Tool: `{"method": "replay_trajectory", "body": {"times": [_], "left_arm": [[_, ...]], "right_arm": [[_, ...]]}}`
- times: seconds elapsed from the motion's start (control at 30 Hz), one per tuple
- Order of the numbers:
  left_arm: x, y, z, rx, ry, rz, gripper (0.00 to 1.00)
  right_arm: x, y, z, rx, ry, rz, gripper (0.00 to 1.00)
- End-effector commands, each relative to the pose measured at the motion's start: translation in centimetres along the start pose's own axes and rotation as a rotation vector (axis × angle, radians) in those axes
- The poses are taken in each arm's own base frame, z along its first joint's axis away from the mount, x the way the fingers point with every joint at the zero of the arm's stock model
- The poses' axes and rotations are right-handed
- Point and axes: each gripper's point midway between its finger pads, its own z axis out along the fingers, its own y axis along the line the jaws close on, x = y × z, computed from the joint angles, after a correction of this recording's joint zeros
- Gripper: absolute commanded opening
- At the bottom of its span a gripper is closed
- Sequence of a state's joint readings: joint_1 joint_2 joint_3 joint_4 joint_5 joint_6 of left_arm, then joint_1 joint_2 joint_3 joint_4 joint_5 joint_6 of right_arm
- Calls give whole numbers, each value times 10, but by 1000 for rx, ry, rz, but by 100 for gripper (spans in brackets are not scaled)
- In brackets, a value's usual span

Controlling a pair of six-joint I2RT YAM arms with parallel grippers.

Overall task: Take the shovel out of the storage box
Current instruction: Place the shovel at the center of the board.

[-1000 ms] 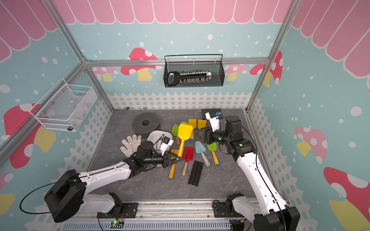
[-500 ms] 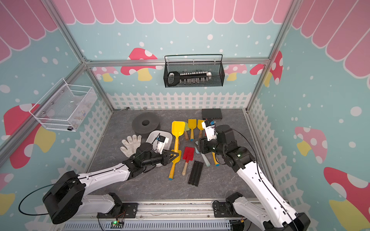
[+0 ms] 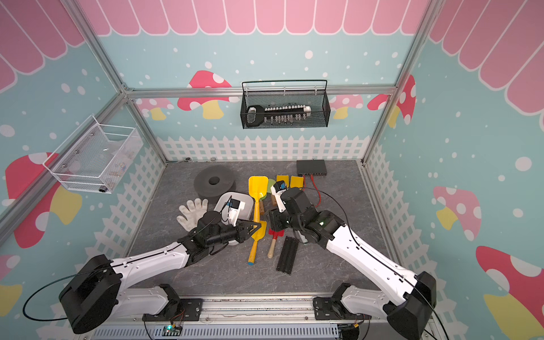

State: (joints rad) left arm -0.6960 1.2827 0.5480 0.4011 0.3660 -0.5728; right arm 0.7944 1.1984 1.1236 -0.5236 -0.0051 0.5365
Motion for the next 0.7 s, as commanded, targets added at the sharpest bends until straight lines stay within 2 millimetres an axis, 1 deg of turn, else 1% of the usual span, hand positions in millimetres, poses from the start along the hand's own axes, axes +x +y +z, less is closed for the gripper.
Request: {"method": "replay_trajectory", "body": {"times": [0.0, 0.07, 0.23, 0.4, 0.6, 0.67], "left_arm": [[-8, -5, -1, 15, -42, 18, 0], [-9, -6, -2, 18, -46, 20, 0], [-9, -7, -3, 20, -48, 18, 0], [-10, -7, -4, 18, -51, 16, 0], [-10, -9, -3, 28, -50, 12, 0], [-10, -9, -3, 31, -50, 11, 0]], "right_arm": [[-22, 16, 6, -18, -73, 22, 55], [-23, 18, 14, -9, -75, 27, 54], [-26, 14, 22, 28, -102, 54, 50], [-26, 19, 31, 2, -90, 65, 49], [-23, 20, 44, 4, -72, 72, 49], [-23, 19, 49, 10, -66, 72, 48]]}}
